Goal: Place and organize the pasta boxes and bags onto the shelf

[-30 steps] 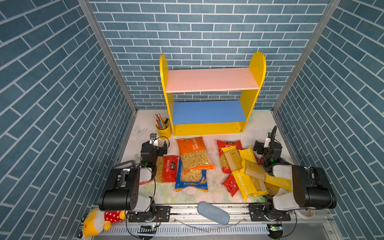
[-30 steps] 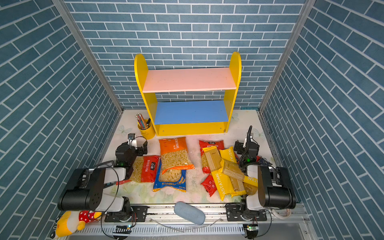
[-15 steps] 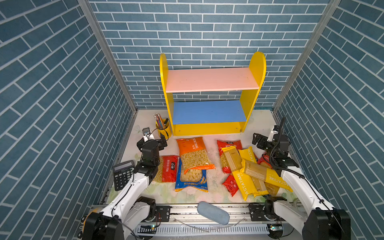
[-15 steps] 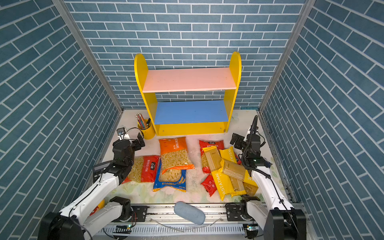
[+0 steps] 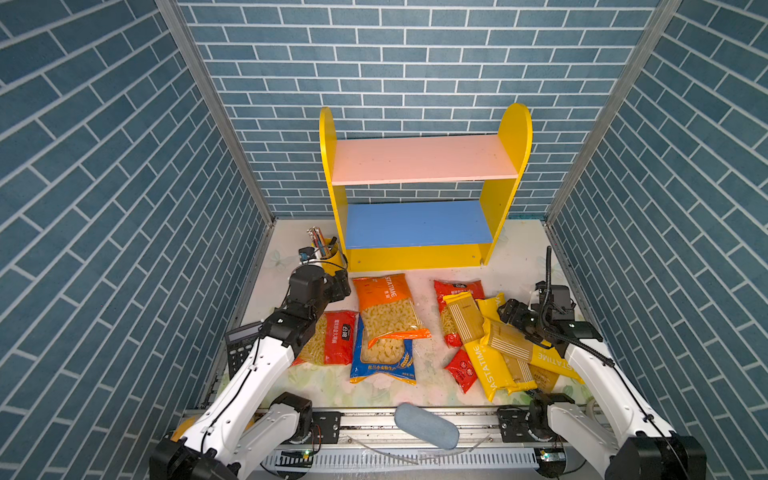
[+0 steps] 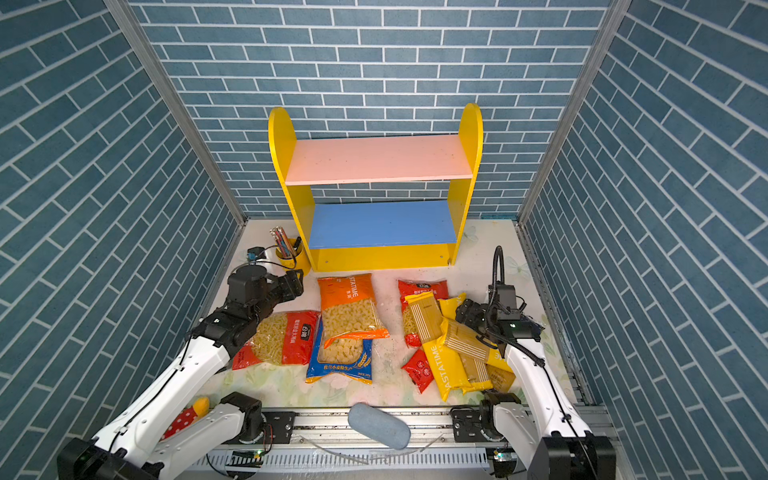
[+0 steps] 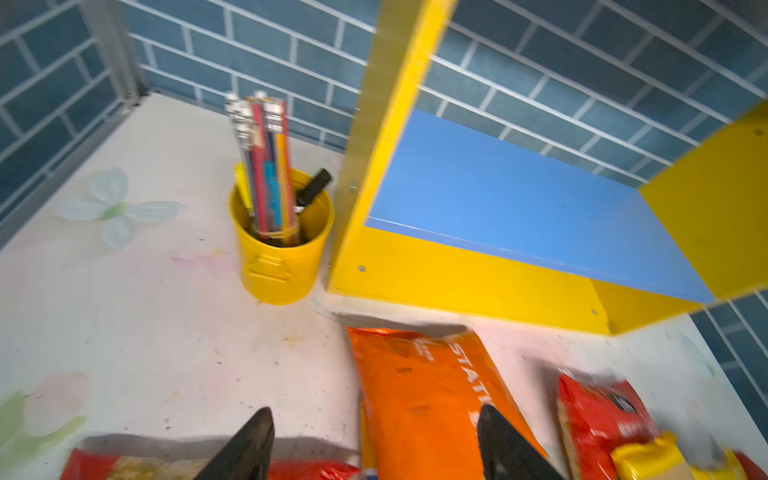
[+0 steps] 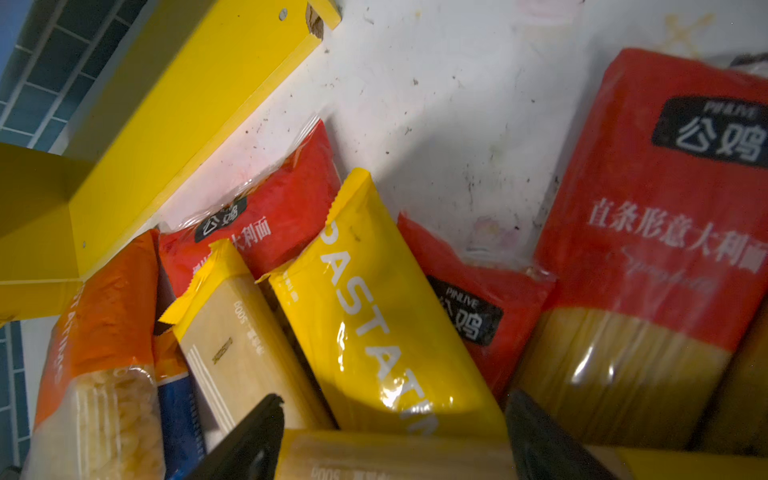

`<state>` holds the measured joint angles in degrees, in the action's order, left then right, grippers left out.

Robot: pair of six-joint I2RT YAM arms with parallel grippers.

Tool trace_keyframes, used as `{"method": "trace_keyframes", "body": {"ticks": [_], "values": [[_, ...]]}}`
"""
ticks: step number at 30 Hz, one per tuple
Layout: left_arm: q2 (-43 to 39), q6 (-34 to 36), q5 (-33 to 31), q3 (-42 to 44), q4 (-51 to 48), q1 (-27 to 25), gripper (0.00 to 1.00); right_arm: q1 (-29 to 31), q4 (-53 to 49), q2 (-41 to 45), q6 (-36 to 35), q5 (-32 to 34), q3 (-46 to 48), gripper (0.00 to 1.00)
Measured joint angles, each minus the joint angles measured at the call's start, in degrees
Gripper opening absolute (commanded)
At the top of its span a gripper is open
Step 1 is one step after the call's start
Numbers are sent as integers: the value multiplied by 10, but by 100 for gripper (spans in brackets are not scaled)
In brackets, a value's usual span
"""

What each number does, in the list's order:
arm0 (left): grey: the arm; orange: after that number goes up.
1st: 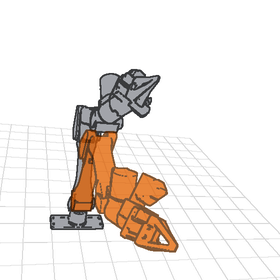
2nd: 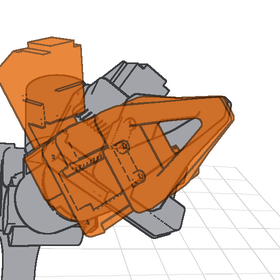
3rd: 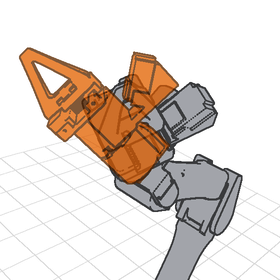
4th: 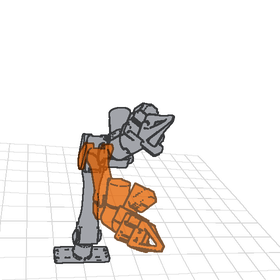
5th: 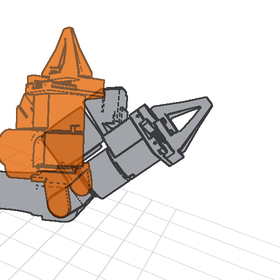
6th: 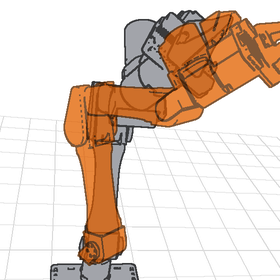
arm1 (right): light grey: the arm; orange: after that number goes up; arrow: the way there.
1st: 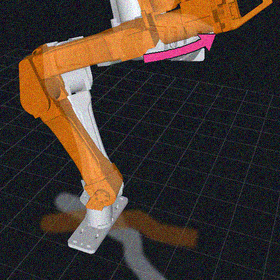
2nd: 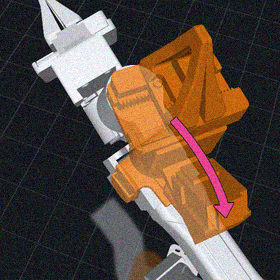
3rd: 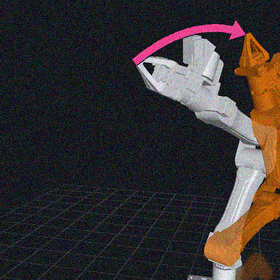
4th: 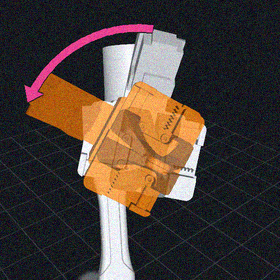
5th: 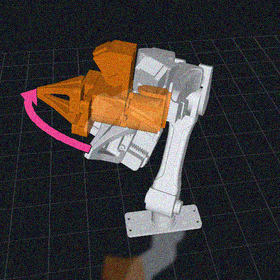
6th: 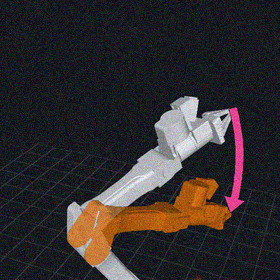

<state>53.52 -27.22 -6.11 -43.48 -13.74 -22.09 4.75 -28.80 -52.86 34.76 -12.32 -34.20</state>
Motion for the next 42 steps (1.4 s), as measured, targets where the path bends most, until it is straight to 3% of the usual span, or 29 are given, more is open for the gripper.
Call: {"method": "trace_keyframes", "body": {"ticks": [4,9,12,18,23,30,38,42], "values": [[0,-2,-30,0,-25,-110,78,31,-35,21,17,8,-1,81],[57,-7,-66,-1,-10,-234,78,139,-116,6,21,81,-56,81],[103,-18,-66,0,22,-274,77,209,-165,-9,26,143,-98,80],[172,-30,-63,-1,92,-313,75,335,-252,-69,57,277,-169,79],[196,-32,-52,-1,126,-332,73,410,-292,-150,96,370,-203,72],[193,-35,-52,14,168,-344,72,436,-273,-179,147,381,-191,58],[193,-36,-50,27,198,-351,71,447,-243,-194,204,383,-164,34],[196,-33,-44,37,238,-364,70,447,-231,-194,224,390,-152,16]]}}
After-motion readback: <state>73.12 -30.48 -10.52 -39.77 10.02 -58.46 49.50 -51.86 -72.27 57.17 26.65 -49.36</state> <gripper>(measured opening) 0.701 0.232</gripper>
